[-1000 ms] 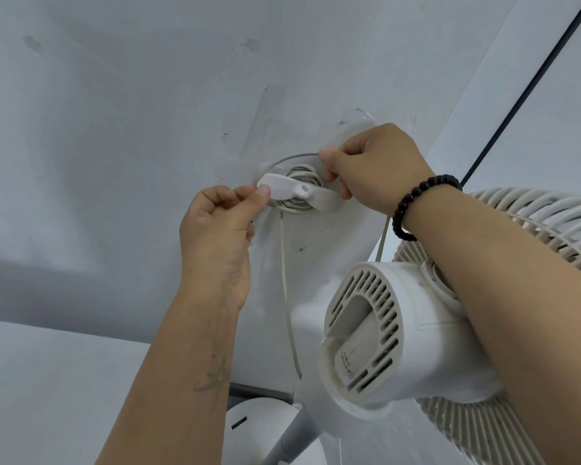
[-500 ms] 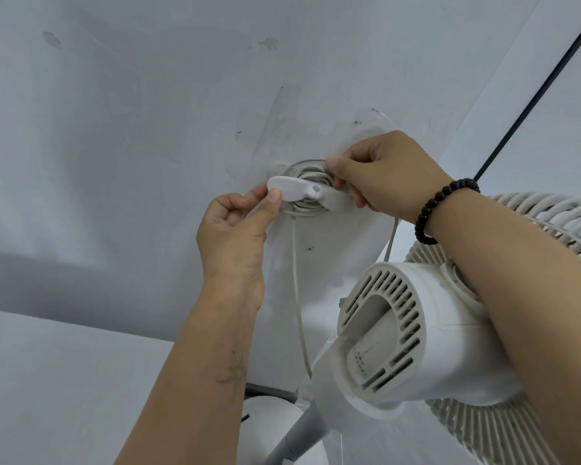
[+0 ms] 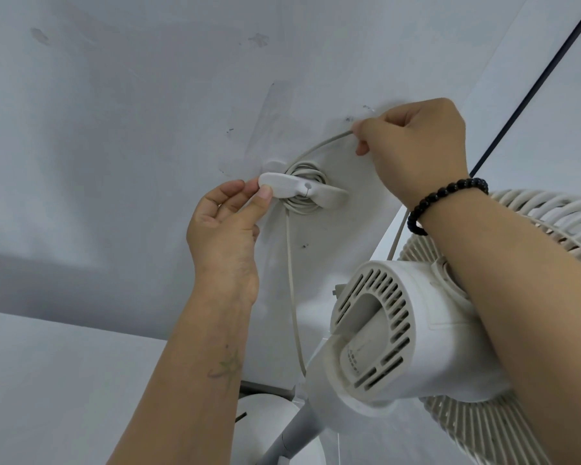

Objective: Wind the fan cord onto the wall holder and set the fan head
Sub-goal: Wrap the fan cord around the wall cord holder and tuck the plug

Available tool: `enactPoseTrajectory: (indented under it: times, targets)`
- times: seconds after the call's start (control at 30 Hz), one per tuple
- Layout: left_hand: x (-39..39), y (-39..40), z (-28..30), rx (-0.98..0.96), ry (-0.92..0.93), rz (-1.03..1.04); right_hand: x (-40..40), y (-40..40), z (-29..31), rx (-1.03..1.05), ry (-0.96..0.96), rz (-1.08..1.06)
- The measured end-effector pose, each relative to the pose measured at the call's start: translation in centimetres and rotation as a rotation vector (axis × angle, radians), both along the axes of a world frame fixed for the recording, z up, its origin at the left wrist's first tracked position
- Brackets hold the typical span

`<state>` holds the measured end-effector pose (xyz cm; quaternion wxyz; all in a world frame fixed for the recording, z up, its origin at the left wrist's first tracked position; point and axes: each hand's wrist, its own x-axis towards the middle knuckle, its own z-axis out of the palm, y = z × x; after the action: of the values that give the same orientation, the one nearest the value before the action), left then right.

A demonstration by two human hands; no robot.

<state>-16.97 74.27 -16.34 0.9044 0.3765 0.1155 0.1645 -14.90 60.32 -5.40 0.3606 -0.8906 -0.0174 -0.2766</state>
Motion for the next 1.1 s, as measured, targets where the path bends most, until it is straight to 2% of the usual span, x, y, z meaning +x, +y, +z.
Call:
enactPoseTrajectory:
  times: [0.37,0.43,0.57,0.63,0.9,1.1]
  targets:
    - [0.0,0.1,0.1,-0.040,0.028,-0.013,0.0,0.2,0.3,0.007,-0.018,-0.120]
    - [0.0,0.1,0.0,-0.048,0.035,-0.016,0.1,0.0,0.2,-0.038,0.061,-0.120]
    - [0.0,0.2,-0.1,-0.075,0.059,-0.055,-0.3,-0.9,-0.6,-0.230,0.400,-0.089]
    - [0.0,0.2,-0.1,-0.075,0.071,-0.069,-0.4,-1.1,-0.9,-0.257,0.501,-0.072]
    - [-0.3,0.2,-0.1,0.025,0.072,-0.087,0.1,-1.0,-1.0,-0.325,0.590,-0.054]
    - [-1.0,-0.6,0.7,0.161,0.063,-0.251,-0.4,-0.5,-0.8,-0.373,0.748,0.006]
